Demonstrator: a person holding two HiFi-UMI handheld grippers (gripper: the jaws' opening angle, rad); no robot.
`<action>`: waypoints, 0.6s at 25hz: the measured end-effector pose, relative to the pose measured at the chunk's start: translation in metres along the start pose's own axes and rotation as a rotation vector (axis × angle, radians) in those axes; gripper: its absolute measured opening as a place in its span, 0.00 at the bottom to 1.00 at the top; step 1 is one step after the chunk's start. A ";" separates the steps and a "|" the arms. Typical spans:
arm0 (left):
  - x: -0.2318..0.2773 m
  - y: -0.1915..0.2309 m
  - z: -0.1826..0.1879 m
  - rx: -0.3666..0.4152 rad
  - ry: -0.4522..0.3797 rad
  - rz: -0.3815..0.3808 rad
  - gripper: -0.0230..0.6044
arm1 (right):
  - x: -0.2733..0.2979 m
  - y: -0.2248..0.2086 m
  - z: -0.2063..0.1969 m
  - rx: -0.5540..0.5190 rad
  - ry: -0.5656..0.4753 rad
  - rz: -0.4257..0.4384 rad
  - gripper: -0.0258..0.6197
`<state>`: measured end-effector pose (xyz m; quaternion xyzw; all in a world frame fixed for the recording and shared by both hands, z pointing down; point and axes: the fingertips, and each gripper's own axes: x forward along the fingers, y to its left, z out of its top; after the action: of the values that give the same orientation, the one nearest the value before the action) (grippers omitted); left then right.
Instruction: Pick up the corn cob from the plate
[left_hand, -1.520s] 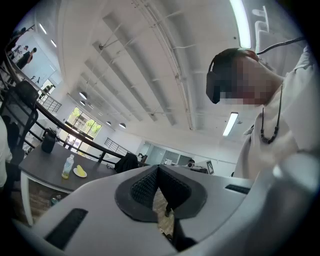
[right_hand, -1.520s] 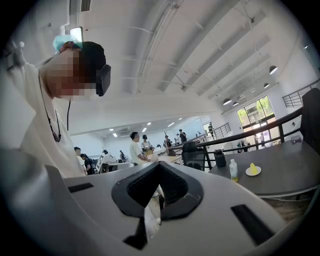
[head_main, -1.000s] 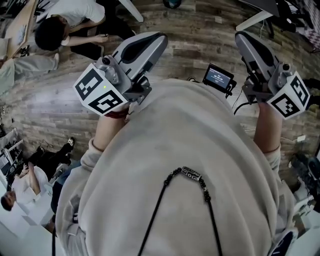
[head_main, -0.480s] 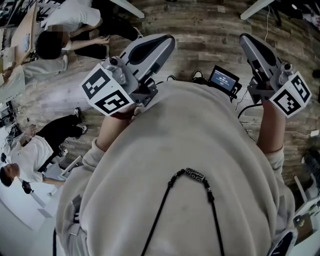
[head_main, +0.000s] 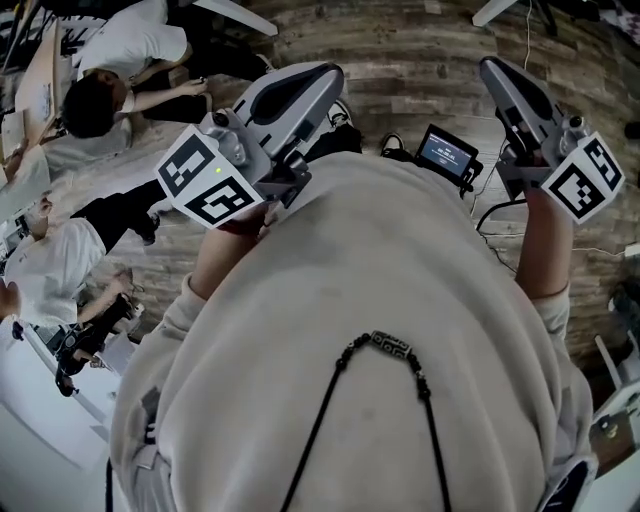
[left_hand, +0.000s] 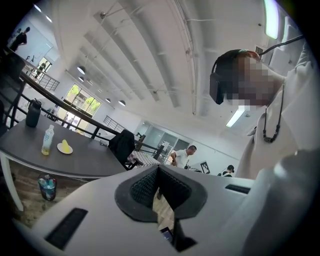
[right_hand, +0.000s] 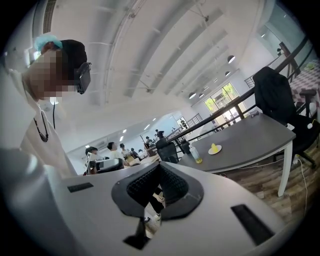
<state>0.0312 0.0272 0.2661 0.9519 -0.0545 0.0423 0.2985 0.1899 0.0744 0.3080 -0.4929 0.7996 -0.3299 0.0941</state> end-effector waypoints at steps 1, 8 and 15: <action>0.000 0.000 -0.001 -0.002 -0.001 -0.004 0.04 | -0.001 0.002 0.000 0.000 -0.003 -0.002 0.06; 0.011 0.018 0.002 -0.050 -0.009 -0.122 0.04 | 0.002 0.006 0.011 -0.026 -0.012 -0.098 0.06; 0.019 0.004 0.029 -0.006 -0.016 -0.254 0.04 | 0.011 0.032 0.036 -0.095 -0.042 -0.137 0.06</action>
<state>0.0506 0.0061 0.2467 0.9506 0.0641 -0.0035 0.3038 0.1787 0.0585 0.2624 -0.5571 0.7766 -0.2868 0.0647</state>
